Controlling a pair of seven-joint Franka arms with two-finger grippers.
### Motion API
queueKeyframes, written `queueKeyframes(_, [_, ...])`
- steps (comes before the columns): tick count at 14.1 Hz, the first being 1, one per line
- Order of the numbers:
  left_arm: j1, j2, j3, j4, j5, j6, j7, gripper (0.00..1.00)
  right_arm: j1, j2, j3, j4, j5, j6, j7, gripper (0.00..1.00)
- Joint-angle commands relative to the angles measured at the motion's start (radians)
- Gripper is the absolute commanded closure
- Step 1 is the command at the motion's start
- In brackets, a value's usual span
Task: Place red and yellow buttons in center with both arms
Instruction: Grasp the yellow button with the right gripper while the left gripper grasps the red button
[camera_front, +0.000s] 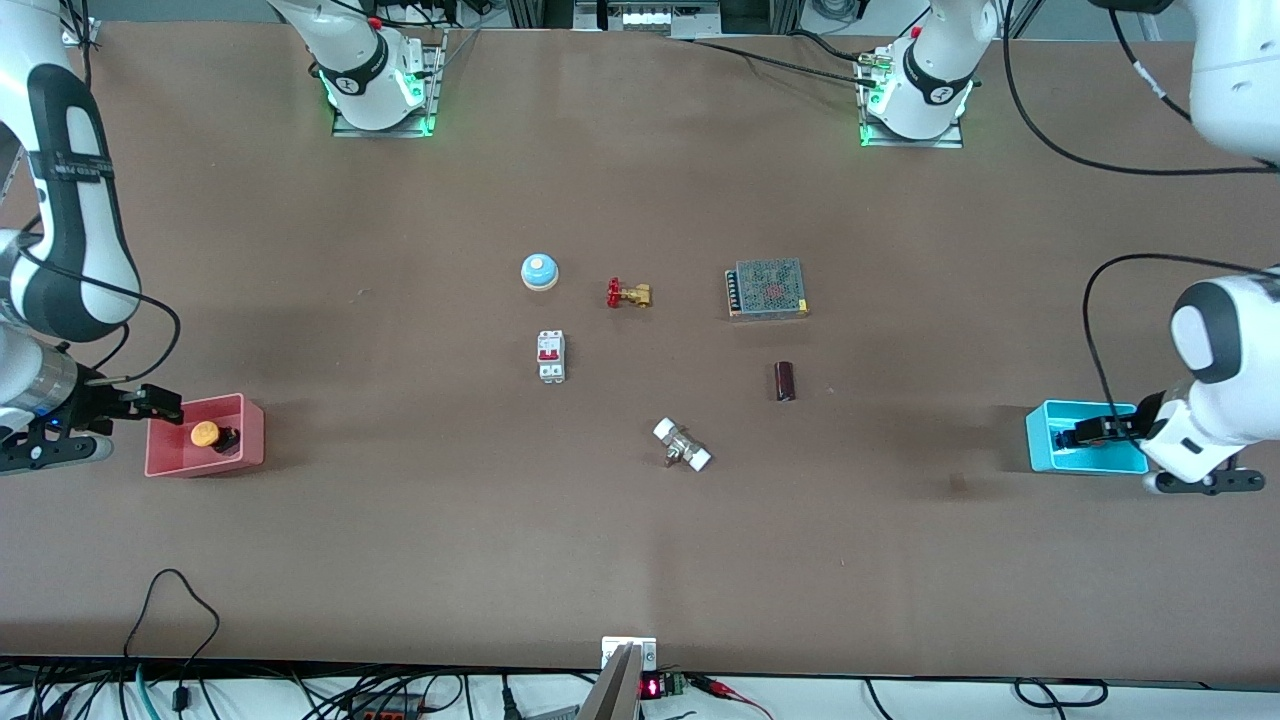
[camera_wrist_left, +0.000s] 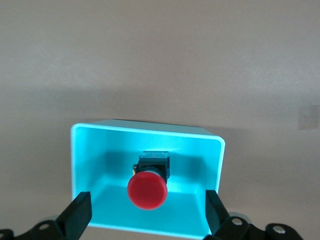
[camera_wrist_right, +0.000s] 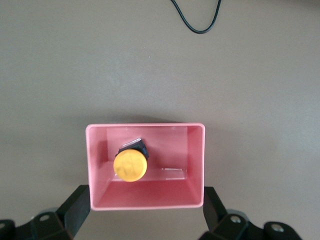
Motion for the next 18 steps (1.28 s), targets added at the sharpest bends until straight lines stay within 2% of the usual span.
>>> queueKeyframes(1, [0.017,0.019,-0.004,-0.023,0.014,0.054,0.025,0.00,-0.013,-0.002,0.019,-0.053,-0.009,0.076,-0.011,0.00])
queueKeyframes(4, [0.029,0.024,-0.004,-0.054,0.014,0.068,0.035,0.00,-0.013,0.021,0.031,-0.053,-0.005,0.092,0.005,0.00])
queueKeyframes(5, [0.030,0.024,-0.006,-0.062,0.014,0.068,0.035,0.07,-0.013,0.026,0.031,-0.053,-0.005,0.095,0.005,0.00])
queueKeyframes(7, [0.026,0.024,-0.007,-0.062,0.013,0.068,0.033,0.25,-0.013,0.044,0.031,-0.051,-0.005,0.105,0.002,0.00])
queueKeyframes(9, [0.028,0.030,-0.007,-0.060,0.013,0.068,0.033,0.57,-0.013,0.064,0.031,-0.051,-0.005,0.131,-0.012,0.00])
queueKeyframes(10, [0.026,0.028,-0.007,-0.053,0.013,0.068,0.035,0.66,-0.014,0.072,0.031,-0.053,-0.008,0.133,-0.014,0.00])
queueKeyframes(12, [0.017,0.024,-0.007,-0.040,0.014,0.063,0.035,0.71,-0.014,0.081,0.031,-0.051,-0.011,0.135,-0.023,0.00])
queueKeyframes(15, [0.016,-0.017,-0.015,-0.025,0.017,0.039,0.044,0.72,-0.014,0.092,0.031,-0.053,-0.014,0.148,-0.030,0.00])
queueKeyframes(18, [0.002,-0.090,-0.019,-0.002,0.017,-0.082,0.076,0.71,-0.020,0.102,0.031,-0.054,-0.017,0.174,-0.093,0.00])
